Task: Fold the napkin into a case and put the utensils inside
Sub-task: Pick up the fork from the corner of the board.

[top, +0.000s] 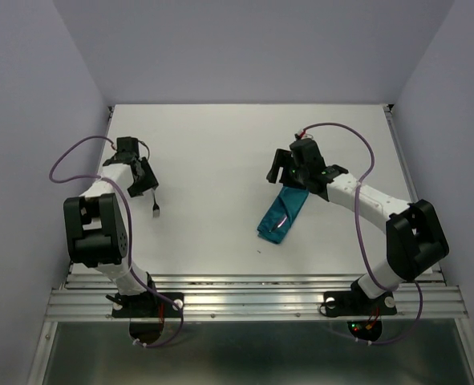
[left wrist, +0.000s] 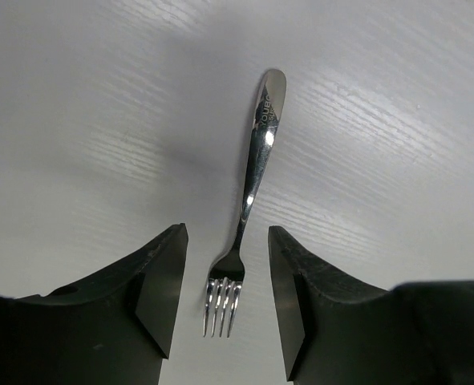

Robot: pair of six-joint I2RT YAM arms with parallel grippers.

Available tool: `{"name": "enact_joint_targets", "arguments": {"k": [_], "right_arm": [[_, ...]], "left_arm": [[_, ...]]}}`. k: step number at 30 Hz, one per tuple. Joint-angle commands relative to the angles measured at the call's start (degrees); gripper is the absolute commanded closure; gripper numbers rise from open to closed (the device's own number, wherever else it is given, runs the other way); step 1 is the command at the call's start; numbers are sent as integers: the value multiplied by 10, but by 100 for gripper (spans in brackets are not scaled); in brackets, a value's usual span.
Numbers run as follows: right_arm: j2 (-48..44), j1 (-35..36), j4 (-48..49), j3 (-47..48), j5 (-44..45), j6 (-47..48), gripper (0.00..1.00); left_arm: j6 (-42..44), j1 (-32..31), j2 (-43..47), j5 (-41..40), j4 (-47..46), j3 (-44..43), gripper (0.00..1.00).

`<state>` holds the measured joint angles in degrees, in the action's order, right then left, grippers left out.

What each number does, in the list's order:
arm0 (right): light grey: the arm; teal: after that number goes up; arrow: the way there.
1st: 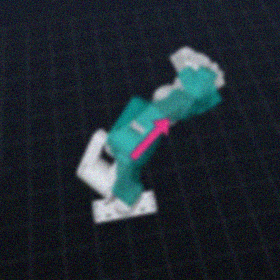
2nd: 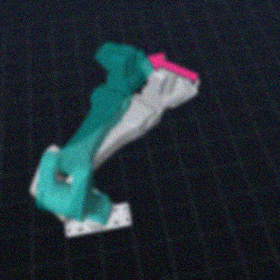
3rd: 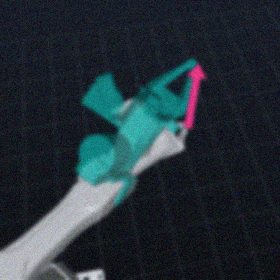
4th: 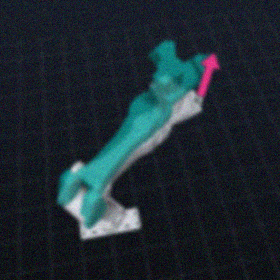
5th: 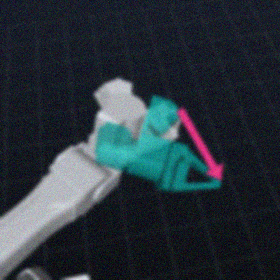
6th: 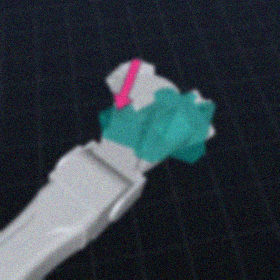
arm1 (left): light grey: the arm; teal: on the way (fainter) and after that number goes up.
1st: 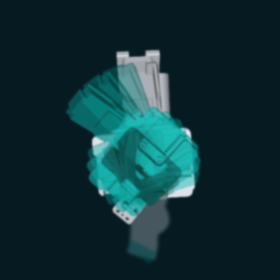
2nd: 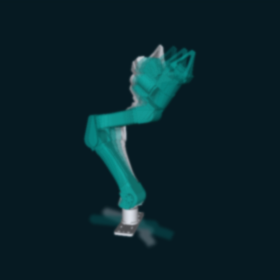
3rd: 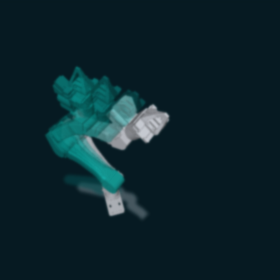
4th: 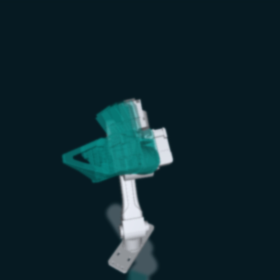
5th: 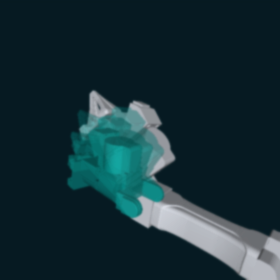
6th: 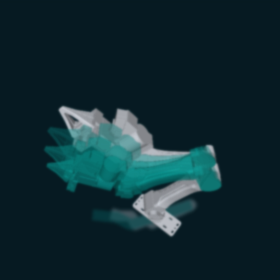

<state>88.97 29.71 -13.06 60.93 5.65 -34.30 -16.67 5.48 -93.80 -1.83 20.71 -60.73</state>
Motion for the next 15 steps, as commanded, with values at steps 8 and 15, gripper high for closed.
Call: {"name": "enact_joint_targets", "arguments": {"k": [8, 15], "right_arm": [[8, 4, 11, 17, 0, -4, 23], [-4, 4, 12, 13, 6, -5, 22]], "left_arm": [[8, -8, -44, -14, 11, -11, 54], [0, -25, -81, -51, 31, -21, 61]]}}
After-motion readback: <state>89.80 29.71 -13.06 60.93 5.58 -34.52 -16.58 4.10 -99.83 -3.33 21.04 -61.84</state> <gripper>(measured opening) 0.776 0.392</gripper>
